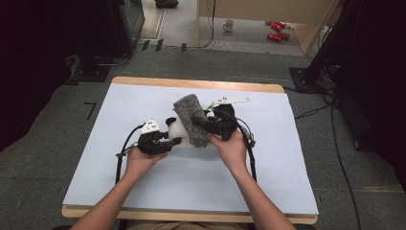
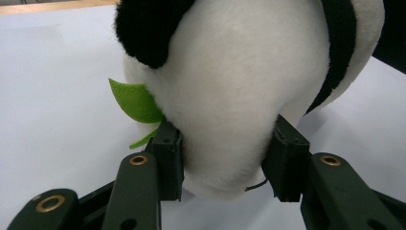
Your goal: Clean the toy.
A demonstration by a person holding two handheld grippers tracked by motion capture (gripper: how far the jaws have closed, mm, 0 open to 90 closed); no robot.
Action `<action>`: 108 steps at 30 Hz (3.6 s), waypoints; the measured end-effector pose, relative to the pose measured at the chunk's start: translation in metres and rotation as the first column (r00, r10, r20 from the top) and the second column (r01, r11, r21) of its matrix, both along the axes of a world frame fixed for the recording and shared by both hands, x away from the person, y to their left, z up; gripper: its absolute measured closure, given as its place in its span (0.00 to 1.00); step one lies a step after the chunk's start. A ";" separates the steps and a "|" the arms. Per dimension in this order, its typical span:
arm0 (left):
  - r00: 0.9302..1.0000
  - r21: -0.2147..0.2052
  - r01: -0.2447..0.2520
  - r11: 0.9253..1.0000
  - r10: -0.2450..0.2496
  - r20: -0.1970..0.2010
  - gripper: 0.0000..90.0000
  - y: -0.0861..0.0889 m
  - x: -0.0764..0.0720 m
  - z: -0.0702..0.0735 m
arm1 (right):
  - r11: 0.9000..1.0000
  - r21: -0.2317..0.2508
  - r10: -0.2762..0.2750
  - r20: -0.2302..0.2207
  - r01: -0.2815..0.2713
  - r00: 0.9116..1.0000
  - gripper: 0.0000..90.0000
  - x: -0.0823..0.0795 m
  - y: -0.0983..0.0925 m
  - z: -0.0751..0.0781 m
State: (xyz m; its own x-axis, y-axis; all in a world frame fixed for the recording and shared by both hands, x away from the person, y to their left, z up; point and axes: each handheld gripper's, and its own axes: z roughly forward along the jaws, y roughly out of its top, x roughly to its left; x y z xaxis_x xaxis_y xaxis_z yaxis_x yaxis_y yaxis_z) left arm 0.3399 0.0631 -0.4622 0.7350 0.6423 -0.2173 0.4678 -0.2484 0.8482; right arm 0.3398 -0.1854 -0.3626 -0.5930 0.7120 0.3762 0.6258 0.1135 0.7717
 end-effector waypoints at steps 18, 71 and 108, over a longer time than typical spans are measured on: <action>0.999 0.005 0.016 1.000 -0.015 -0.036 0.62 0.002 0.007 0.003 | 0.990 -0.117 -0.077 0.001 0.077 0.997 0.87 0.008 -0.040 -0.015; 0.979 -0.018 0.082 0.996 -0.084 -0.185 0.67 0.014 0.014 0.019 | 0.995 -0.024 -0.097 -0.031 0.096 0.995 0.87 -0.031 -0.085 0.009; 0.994 -0.051 0.107 0.993 -0.108 -0.027 0.37 0.012 0.025 -0.028 | 0.991 -0.062 -0.118 -0.014 0.117 0.993 0.86 0.009 -0.073 -0.013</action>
State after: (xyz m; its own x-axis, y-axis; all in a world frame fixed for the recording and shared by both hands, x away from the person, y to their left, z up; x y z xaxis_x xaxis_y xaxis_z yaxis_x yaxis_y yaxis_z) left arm 0.3646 0.0748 -0.4901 0.7920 0.5479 -0.2694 0.4660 -0.2572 0.8466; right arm 0.3491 -0.2580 -0.3754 -0.4973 0.7982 0.3400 0.6511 0.0844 0.7543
